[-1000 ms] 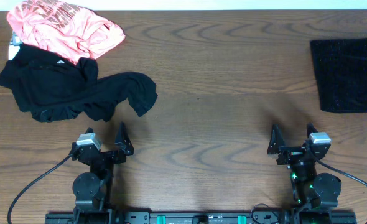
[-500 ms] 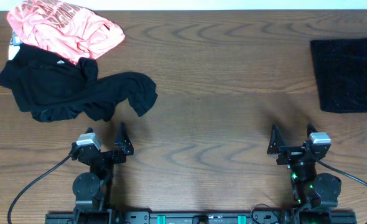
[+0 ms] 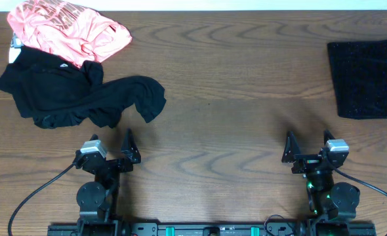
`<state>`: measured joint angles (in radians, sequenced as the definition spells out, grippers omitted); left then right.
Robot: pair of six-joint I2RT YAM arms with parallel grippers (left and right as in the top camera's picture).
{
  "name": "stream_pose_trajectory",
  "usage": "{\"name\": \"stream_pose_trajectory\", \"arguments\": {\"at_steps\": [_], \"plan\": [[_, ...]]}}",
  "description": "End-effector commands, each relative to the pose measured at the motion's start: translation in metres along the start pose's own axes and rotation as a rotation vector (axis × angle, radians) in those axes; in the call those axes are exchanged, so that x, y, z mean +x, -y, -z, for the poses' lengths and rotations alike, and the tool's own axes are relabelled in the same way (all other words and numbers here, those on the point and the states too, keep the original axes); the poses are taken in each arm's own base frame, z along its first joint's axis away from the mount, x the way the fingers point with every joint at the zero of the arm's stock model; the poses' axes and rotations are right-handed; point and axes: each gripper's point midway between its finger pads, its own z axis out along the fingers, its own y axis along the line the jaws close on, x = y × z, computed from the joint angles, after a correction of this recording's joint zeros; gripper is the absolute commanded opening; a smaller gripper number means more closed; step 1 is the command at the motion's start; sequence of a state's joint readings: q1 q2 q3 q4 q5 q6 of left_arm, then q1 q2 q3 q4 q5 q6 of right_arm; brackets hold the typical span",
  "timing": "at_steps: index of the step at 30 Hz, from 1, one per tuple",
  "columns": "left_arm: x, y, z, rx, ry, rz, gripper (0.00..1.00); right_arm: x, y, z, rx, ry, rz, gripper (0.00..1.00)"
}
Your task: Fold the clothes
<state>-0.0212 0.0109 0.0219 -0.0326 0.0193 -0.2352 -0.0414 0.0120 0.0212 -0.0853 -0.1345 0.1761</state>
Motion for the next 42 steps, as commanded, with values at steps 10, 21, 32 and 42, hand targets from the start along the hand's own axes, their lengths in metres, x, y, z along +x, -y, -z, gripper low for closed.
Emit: {"name": "stream_pose_trajectory", "arguments": {"at_steps": [10,21,32,42], "plan": [[0.015,-0.009,-0.001,-0.034,-0.042,-0.014,0.98,0.001,0.000,0.000,0.008,0.003,-0.009,0.99],[0.016,-0.002,-0.001,0.002,-0.049,0.012,0.98,-0.006,0.014,0.001,0.086,0.037,-0.010,0.99],[0.025,0.015,-0.001,0.083,-0.146,0.145,0.98,0.003,-0.010,-0.001,-0.053,-0.016,-0.091,0.99],[-0.005,0.028,-0.018,0.029,-0.330,0.147,0.98,-0.018,-0.027,-0.011,-0.110,-0.130,-0.105,0.99]]}}
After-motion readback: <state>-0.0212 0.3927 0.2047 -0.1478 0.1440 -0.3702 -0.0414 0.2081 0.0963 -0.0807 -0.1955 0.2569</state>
